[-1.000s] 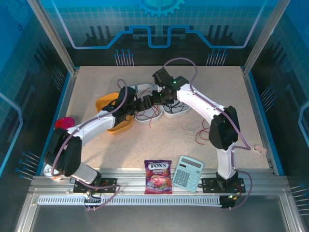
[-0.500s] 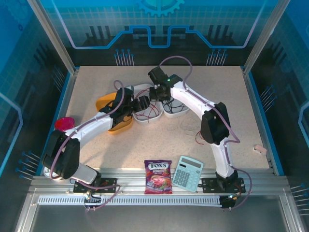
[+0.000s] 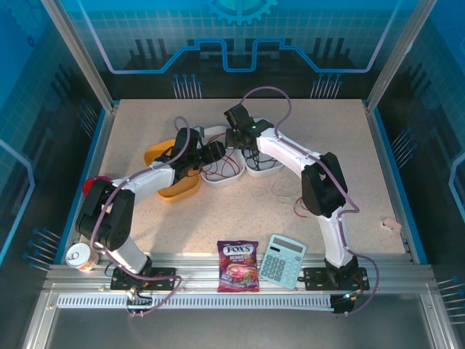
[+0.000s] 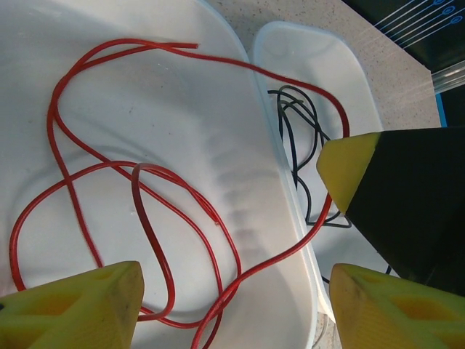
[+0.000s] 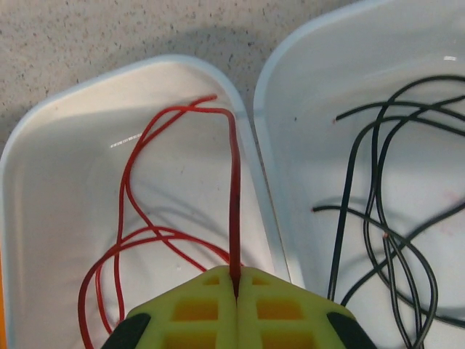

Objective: Untangle the cables

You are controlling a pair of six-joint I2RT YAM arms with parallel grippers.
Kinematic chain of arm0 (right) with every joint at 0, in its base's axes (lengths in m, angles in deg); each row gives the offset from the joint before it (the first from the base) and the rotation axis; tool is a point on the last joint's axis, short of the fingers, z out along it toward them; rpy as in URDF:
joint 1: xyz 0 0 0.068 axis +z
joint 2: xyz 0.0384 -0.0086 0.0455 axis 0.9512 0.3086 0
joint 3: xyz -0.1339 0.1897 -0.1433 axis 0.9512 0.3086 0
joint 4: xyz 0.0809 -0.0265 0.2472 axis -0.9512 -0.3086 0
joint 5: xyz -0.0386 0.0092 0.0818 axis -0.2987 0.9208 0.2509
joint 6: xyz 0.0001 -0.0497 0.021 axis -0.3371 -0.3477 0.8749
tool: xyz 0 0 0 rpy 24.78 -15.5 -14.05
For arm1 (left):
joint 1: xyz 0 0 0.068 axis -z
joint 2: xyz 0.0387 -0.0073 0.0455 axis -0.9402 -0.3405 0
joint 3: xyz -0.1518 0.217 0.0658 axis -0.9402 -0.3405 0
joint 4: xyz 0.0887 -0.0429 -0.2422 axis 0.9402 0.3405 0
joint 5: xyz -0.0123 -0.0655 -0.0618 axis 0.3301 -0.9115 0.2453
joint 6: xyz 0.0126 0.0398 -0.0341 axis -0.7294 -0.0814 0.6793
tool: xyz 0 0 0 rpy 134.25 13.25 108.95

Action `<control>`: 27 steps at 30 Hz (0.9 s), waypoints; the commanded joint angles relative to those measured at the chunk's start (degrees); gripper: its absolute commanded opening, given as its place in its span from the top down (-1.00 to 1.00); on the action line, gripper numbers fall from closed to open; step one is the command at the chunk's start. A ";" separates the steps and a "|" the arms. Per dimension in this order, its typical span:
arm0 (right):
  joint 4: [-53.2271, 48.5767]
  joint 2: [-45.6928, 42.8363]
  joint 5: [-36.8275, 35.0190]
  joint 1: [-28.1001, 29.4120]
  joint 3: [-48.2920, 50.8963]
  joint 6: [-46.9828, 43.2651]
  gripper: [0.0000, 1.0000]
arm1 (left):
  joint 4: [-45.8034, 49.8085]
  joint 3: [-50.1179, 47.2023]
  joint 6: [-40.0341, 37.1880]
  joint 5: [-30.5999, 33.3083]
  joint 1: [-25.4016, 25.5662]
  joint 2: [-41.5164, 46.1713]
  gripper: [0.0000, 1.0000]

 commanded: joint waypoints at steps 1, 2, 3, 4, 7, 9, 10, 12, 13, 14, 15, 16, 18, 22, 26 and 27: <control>5.50 -1.11 -0.53 2.07 4.31 -2.31 1.00 | -9.83 5.10 2.25 -7.71 0.82 -0.30 -0.40; 6.66 -1.90 -0.98 2.43 5.63 -2.83 1.00 | -10.09 5.47 2.71 -8.17 0.69 -0.48 -0.41; 7.86 -2.78 -1.27 2.70 7.00 -3.45 1.00 | -10.35 5.74 3.20 -8.55 0.49 -0.45 -0.41; 8.81 -3.51 -1.62 2.87 8.14 -3.89 1.00 | -10.39 5.92 3.49 -8.73 0.36 -0.23 -0.41; 10.88 -5.80 -1.83 3.34 11.31 -5.27 1.00 | -8.60 6.20 4.07 -7.93 -0.40 1.61 -0.43; 11.96 -6.97 -1.29 3.51 13.00 -6.20 0.99 | -6.11 6.05 4.29 -7.31 -1.23 3.82 -0.44; 12.42 -7.33 -0.65 3.60 13.56 -6.82 0.94 | -4.95 5.77 4.01 -7.02 -1.57 4.93 -0.45; 12.36 -7.64 0.44 3.74 14.44 -7.55 0.88 | -1.89 5.26 2.90 -6.18 -2.05 7.82 -0.48; 12.26 -7.74 0.70 3.91 14.63 -7.95 0.88 | -0.27 5.16 2.23 -5.64 -2.23 8.98 -0.52; 12.02 -7.84 0.72 4.12 14.89 -8.25 0.87 | 1.60 4.92 1.49 -5.09 -2.36 10.44 -0.55; 11.79 -7.84 0.78 4.27 15.00 -8.51 0.89 | 3.06 4.43 0.83 -4.35 -2.41 11.90 -0.58; 11.57 -7.76 0.95 4.39 15.01 -8.60 0.91 | 3.92 3.87 0.39 -3.73 -2.49 13.20 -0.60; 10.72 -7.20 1.83 4.52 14.40 -9.09 0.95 | 5.39 2.35 -0.19 -2.86 -2.55 15.96 -0.64; 7.15 -4.13 1.98 4.83 11.20 -9.68 0.93 | 7.27 -0.16 -0.30 -2.64 -2.58 19.79 -0.66; 3.45 -1.63 1.76 4.81 7.92 -10.40 0.71 | 7.92 -2.96 -0.14 -2.12 -2.58 23.33 -0.69; 2.86 -1.52 1.71 4.79 7.34 -10.75 0.67 | 8.45 -3.24 -0.31 -1.83 -2.58 24.20 -0.71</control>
